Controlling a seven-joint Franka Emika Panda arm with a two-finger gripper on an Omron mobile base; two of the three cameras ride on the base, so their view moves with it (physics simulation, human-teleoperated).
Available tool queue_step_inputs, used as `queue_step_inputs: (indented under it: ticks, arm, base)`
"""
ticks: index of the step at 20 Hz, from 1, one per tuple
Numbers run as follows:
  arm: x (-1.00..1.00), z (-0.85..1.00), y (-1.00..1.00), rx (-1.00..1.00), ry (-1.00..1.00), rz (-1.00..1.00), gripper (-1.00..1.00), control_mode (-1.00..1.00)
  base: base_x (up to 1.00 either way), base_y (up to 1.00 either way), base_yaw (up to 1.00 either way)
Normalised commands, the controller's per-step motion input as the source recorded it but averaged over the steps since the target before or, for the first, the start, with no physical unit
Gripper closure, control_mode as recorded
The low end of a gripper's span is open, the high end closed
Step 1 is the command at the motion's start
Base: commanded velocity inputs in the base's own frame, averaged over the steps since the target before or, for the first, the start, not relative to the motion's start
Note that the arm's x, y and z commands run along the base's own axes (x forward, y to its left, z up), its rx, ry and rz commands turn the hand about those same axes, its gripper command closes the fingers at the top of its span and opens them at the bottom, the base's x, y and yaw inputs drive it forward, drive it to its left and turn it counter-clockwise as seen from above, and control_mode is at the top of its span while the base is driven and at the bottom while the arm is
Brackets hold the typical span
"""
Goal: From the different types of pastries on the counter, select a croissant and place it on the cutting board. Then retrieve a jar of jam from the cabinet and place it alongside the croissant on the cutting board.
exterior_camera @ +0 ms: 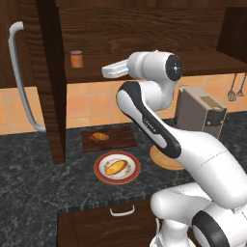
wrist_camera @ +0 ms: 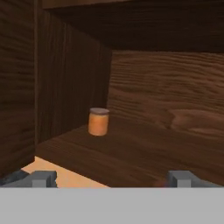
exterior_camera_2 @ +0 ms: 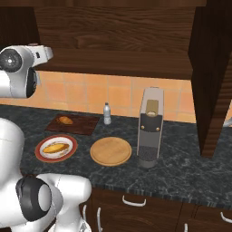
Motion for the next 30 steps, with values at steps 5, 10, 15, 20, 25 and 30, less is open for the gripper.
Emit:
queue_step_inputs:
  ticks: [5, 10, 15, 20, 25, 30]
  arm:
    - [0.04, -0.2, 0.0, 0.18, 0.01, 0.0, -1.0, -1.0]
    - [0.17, 0.0, 0.09, 0.07, 0.05, 0.0, -1.0, -1.0]
    - [0.4, 0.0, 0.16, 0.01, 0.05, 0.0, -1.0, -1.0]
    - [0.58, 0.0, 0.27, -0.02, 0.15, -0.01, -1.0, -1.0]
    - [0.44, 0.01, 0.16, -0.01, 0.0, 0.01, -1.0, -1.0]
    - [0.13, 0.1, 0.12, -0.04, -0.02, 0.07, -1.0, -1.0]
  base:
    - [0.0, 0.0, 0.0]
    - [0.0, 0.0, 0.0]
    - [0.0, 0.0, 0.0]
    - [0.0, 0.0, 0.0]
    - [0.0, 0.0, 0.0]
    - [0.0, 0.0, 0.0]
